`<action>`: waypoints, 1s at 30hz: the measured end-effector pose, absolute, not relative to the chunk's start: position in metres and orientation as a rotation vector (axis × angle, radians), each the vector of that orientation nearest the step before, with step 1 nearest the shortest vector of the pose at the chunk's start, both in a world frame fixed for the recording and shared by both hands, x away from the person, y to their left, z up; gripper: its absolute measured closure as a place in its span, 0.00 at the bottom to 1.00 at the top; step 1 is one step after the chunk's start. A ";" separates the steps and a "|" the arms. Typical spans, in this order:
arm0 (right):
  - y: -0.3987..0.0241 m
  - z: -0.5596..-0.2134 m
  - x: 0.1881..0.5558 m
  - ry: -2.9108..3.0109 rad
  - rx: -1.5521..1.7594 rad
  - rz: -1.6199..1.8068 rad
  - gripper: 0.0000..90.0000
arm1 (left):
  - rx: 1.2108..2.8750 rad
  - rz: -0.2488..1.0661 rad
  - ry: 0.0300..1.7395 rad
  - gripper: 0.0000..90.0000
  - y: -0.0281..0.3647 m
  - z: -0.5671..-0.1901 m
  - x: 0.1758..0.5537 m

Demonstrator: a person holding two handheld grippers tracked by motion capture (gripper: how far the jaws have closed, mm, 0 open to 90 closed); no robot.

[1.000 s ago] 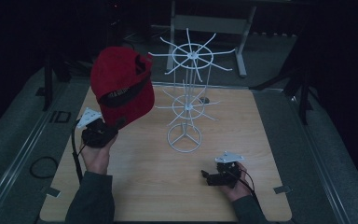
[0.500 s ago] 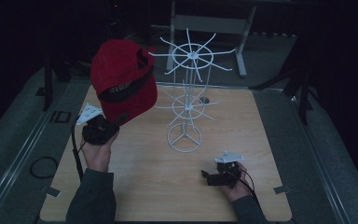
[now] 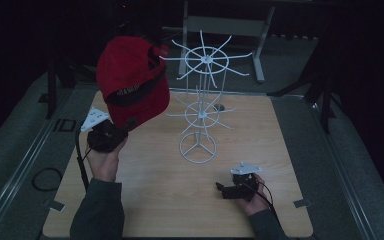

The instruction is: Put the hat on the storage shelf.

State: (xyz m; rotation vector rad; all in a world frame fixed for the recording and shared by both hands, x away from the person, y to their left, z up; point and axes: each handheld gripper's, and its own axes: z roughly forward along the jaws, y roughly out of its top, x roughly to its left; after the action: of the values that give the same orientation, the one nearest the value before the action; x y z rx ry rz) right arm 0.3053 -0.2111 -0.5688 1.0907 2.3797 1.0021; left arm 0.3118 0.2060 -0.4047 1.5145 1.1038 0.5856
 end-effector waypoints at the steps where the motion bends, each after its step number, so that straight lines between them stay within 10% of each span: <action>1: -0.211 -0.569 0.305 2.380 1.091 1.002 0.14 | 1.513 0.586 1.102 0.95 0.206 -0.404 0.312; 30: -0.211 -0.569 0.305 2.381 1.092 1.001 0.14 | 1.496 0.605 1.077 0.95 0.204 -0.384 0.313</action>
State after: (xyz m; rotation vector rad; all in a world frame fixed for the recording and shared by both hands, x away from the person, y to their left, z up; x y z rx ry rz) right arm 0.3053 -0.2111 -0.5687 1.0919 2.3808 1.0013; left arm 0.3131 0.2043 -0.3841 1.4959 1.0766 0.6054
